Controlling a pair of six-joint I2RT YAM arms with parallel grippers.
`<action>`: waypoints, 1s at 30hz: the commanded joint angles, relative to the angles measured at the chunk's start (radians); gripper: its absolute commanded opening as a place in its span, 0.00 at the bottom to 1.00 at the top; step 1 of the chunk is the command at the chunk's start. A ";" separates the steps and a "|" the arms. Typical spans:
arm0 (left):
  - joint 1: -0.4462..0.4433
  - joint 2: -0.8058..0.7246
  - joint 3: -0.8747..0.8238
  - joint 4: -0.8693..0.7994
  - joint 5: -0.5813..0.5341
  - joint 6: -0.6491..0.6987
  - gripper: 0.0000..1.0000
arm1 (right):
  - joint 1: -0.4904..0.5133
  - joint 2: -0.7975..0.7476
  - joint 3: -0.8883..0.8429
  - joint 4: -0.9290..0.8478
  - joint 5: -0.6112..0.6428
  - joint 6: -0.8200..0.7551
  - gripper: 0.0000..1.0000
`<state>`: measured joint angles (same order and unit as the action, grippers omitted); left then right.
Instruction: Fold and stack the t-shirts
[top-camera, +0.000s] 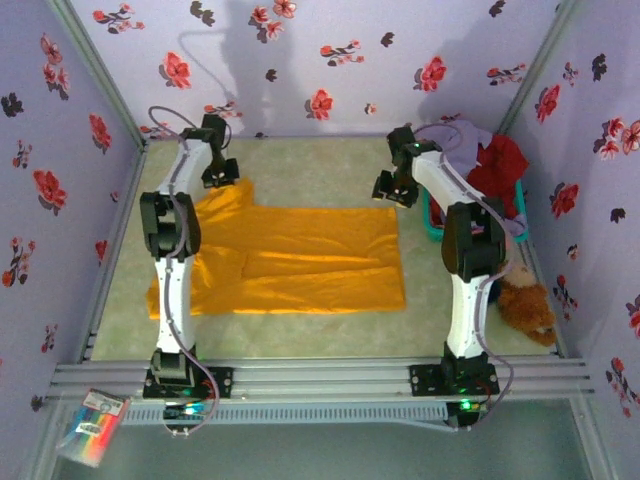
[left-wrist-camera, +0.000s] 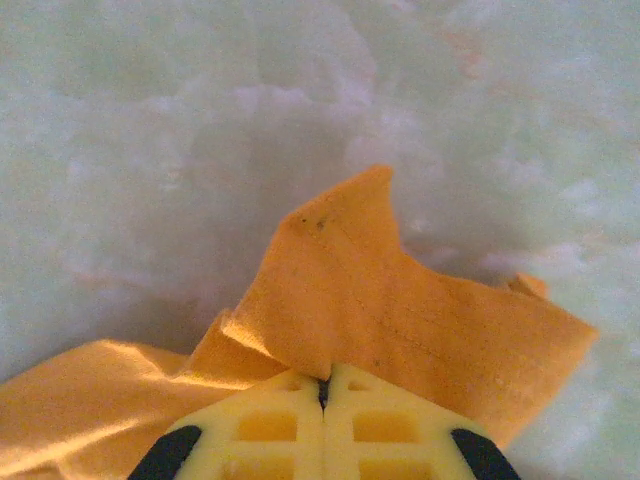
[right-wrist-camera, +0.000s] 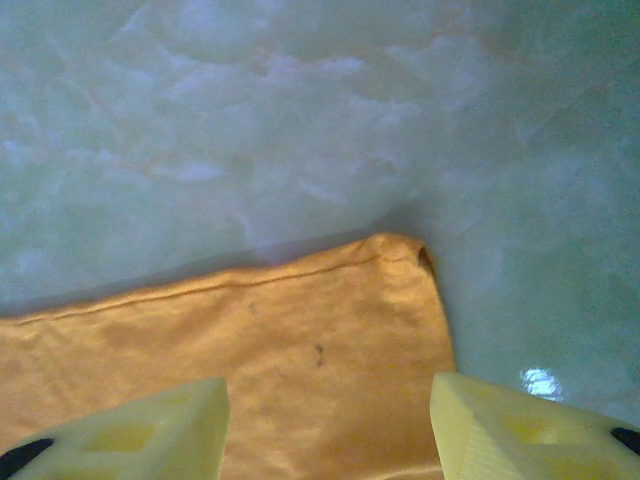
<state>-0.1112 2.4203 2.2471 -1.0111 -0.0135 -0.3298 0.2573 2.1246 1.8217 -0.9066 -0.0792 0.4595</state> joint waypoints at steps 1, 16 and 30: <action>-0.001 -0.107 -0.073 0.056 0.028 -0.041 0.02 | 0.015 0.045 0.053 -0.064 0.102 -0.055 0.54; 0.005 -0.191 -0.217 0.088 0.029 -0.041 0.00 | 0.015 0.167 0.090 -0.013 0.159 -0.131 0.36; 0.015 -0.211 -0.244 0.088 0.027 -0.035 0.00 | 0.007 0.194 0.067 0.019 0.174 -0.160 0.37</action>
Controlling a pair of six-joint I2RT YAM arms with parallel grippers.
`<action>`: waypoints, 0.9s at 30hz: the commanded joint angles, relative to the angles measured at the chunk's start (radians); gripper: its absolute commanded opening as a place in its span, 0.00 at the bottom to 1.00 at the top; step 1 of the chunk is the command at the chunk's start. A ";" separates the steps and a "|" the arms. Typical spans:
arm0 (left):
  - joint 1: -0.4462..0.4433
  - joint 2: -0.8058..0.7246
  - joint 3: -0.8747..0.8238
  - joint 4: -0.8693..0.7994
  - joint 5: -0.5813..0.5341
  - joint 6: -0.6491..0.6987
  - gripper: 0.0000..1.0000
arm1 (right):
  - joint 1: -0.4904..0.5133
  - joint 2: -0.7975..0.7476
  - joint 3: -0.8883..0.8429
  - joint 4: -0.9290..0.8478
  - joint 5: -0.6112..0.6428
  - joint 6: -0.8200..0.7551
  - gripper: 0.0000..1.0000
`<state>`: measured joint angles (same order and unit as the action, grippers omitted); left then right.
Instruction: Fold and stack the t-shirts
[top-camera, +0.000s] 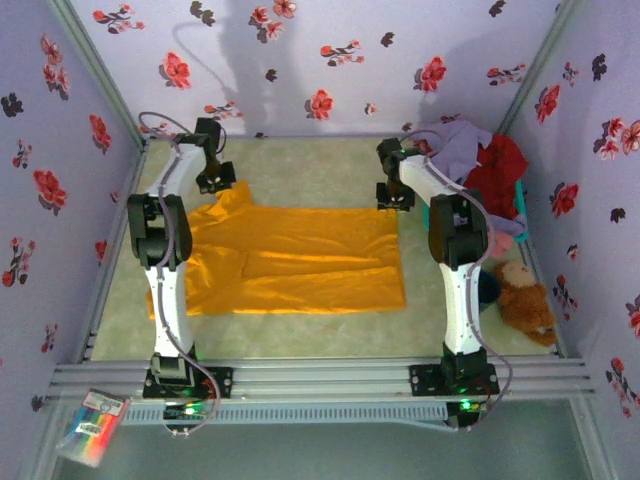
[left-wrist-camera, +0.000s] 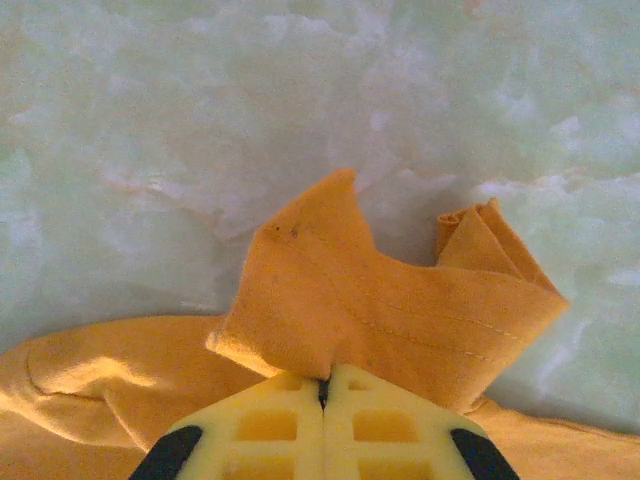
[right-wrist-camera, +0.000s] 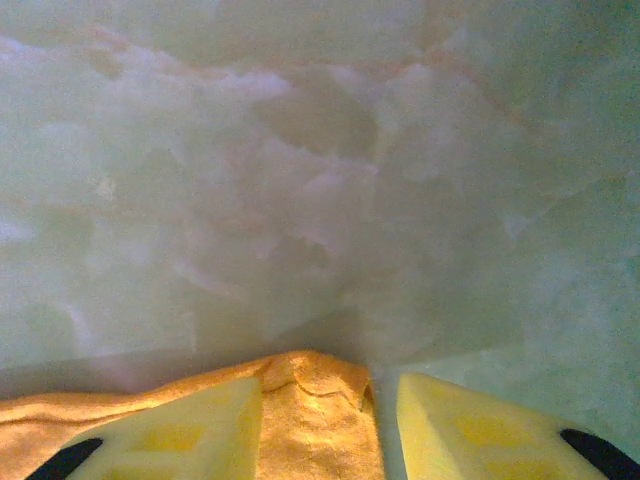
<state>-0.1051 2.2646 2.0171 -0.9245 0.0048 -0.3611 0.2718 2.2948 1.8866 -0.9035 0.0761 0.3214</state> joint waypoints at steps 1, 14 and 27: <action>0.008 -0.058 -0.017 0.002 0.009 -0.003 0.00 | -0.009 0.025 0.001 0.020 0.012 -0.022 0.34; 0.027 -0.167 -0.110 0.001 0.008 -0.001 0.00 | -0.005 -0.135 -0.120 0.060 -0.019 -0.037 0.00; 0.066 -0.426 -0.406 0.058 0.005 -0.010 0.00 | 0.009 -0.345 -0.350 0.083 -0.028 -0.009 0.00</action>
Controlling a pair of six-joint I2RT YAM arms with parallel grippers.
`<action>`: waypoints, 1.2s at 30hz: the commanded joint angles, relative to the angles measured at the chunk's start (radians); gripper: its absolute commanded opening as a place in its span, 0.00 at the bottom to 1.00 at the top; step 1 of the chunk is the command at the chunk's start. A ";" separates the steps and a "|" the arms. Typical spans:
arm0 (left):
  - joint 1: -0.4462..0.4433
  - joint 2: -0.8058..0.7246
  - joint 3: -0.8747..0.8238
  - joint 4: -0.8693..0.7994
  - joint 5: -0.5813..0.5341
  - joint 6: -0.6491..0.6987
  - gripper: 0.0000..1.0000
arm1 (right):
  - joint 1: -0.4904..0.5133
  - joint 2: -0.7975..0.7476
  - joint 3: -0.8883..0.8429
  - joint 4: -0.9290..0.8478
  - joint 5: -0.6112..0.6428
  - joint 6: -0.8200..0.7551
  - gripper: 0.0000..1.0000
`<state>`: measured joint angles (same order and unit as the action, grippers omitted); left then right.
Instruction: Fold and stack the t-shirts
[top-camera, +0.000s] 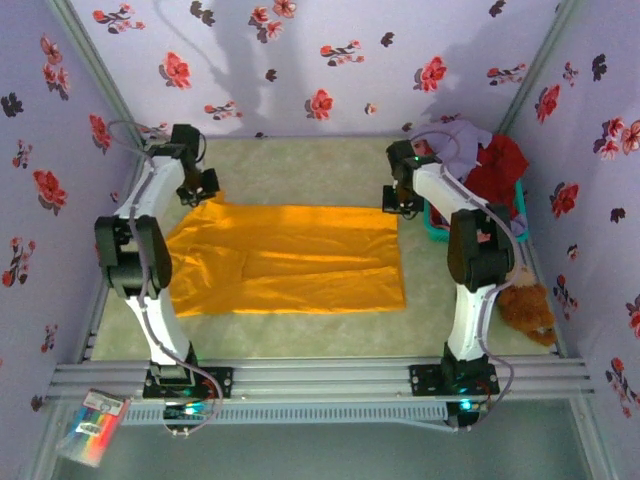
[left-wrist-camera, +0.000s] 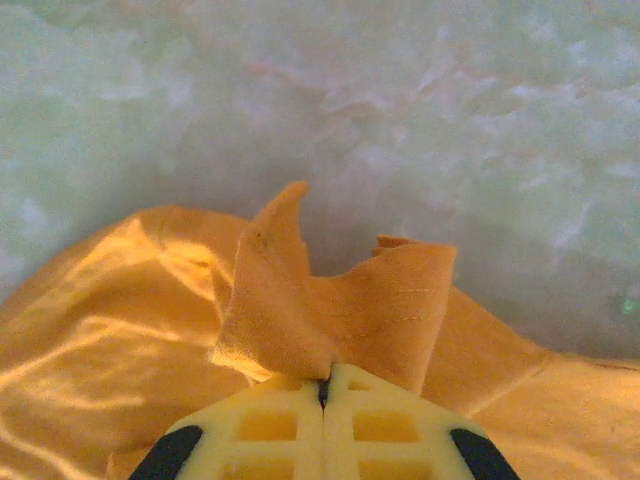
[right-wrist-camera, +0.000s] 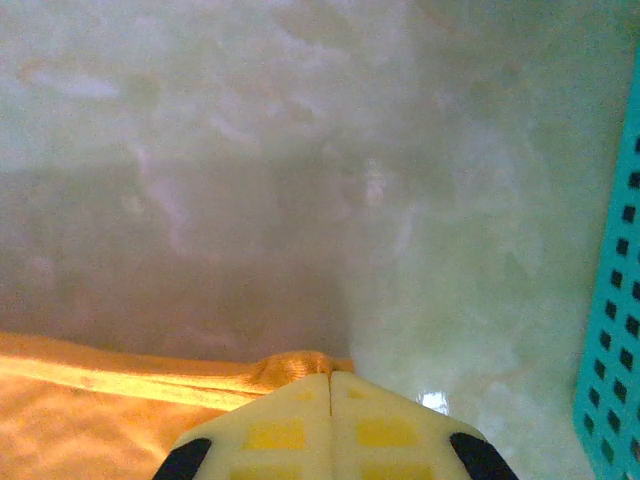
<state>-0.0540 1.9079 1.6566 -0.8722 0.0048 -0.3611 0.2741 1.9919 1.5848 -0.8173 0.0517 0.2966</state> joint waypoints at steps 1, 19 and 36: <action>0.018 -0.085 -0.062 0.000 0.004 -0.010 0.00 | 0.008 -0.055 -0.064 -0.004 -0.005 0.017 0.00; 0.074 -0.306 -0.310 -0.017 0.018 -0.001 0.00 | 0.027 -0.189 -0.216 0.084 -0.052 -0.049 0.00; 0.113 -0.102 -0.084 -0.015 0.089 0.017 0.00 | -0.036 0.049 0.053 0.116 -0.148 -0.144 0.00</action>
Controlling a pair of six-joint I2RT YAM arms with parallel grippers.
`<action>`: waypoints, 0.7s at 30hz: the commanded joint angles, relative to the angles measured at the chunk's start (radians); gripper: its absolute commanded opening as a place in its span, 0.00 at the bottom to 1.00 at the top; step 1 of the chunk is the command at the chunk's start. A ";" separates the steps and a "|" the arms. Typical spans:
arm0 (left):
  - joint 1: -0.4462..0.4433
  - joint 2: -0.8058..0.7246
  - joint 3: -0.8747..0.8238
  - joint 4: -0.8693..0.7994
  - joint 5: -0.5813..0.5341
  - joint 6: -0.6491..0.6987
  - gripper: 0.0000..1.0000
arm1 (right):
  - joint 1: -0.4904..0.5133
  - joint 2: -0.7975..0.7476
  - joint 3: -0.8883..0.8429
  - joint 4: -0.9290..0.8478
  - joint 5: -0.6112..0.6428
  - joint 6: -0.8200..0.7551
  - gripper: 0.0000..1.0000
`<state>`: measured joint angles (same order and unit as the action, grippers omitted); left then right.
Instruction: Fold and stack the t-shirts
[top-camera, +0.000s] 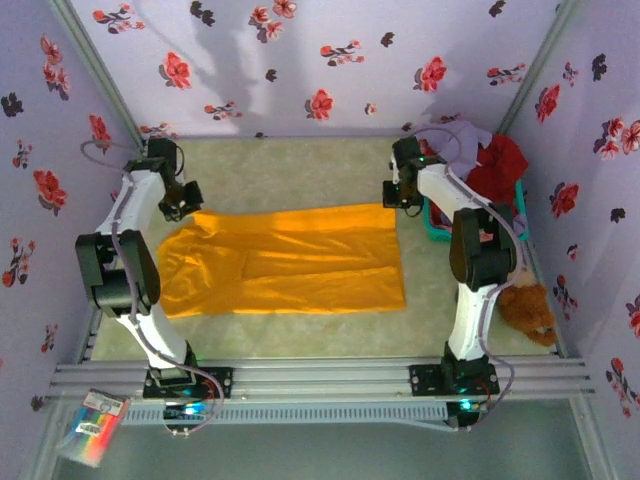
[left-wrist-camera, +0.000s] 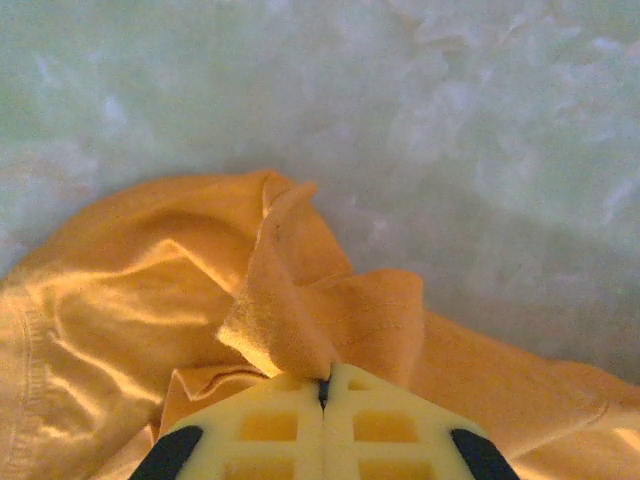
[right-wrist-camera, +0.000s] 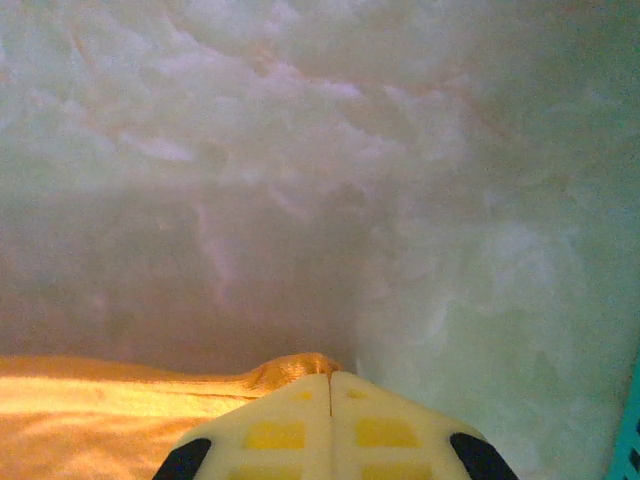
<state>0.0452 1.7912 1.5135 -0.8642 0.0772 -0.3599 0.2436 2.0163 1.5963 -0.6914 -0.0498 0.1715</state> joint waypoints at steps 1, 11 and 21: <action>0.016 0.015 0.070 -0.029 0.015 0.018 0.00 | -0.007 0.030 0.049 -0.015 -0.056 -0.016 0.00; 0.027 -0.052 0.024 -0.075 -0.001 0.043 0.00 | -0.018 -0.084 -0.069 0.000 -0.089 0.037 0.00; 0.028 -0.204 -0.168 -0.078 -0.007 0.032 0.00 | -0.006 -0.295 -0.337 0.035 -0.058 0.119 0.00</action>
<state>0.0639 1.6264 1.3899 -0.8978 0.0822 -0.3382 0.2337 1.7615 1.3075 -0.6670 -0.1127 0.2474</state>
